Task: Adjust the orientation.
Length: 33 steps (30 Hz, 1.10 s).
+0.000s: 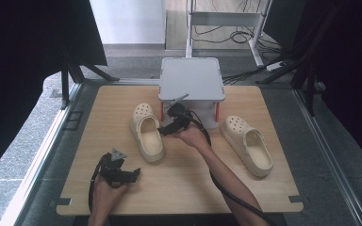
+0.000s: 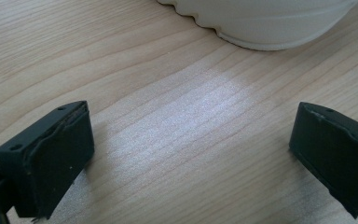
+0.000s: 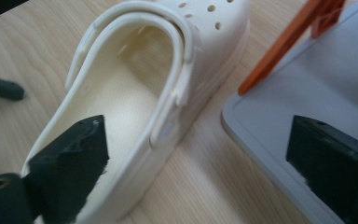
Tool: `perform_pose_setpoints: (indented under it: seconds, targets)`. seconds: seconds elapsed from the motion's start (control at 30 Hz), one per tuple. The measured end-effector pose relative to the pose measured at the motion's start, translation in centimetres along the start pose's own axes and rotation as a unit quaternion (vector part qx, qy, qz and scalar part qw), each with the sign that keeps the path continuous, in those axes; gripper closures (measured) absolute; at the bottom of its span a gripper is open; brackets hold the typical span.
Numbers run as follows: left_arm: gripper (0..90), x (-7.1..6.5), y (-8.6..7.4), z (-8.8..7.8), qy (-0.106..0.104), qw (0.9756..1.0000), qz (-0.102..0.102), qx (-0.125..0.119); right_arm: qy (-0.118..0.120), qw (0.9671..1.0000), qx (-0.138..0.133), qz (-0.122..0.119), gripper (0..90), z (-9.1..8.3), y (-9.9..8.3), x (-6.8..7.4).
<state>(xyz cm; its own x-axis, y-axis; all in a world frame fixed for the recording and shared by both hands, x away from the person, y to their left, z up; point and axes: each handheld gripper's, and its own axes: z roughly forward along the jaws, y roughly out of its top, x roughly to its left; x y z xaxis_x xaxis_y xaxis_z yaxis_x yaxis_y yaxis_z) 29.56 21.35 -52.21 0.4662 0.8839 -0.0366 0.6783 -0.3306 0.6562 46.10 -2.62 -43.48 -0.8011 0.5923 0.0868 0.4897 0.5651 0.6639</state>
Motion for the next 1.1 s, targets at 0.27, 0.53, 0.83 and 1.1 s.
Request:
perform_pose_setpoints:
  seconds: [0.27,0.53,0.83,1.1]
  targets:
    - [0.0,0.0,0.0,0.0,0.001,1.0,0.0,-0.001,-0.024,0.9995,0.013,0.018,26.6,3.2,0.9,1.2]
    - [0.0,0.0,0.0,0.0,0.001,1.0,0.0,-0.001,-0.044,0.9977,0.035,0.039,45.4,5.6,1.2,1.6]
    - [0.0,0.0,0.0,0.0,0.001,1.0,0.001,-0.001,-0.054,0.996,0.053,0.048,74.1,5.6,1.1,1.9]
    - [0.0,0.0,-0.1,0.0,0.0,1.0,0.001,-0.001,-0.034,0.9963,0.059,0.052,77.3,3.3,0.7,2.1]
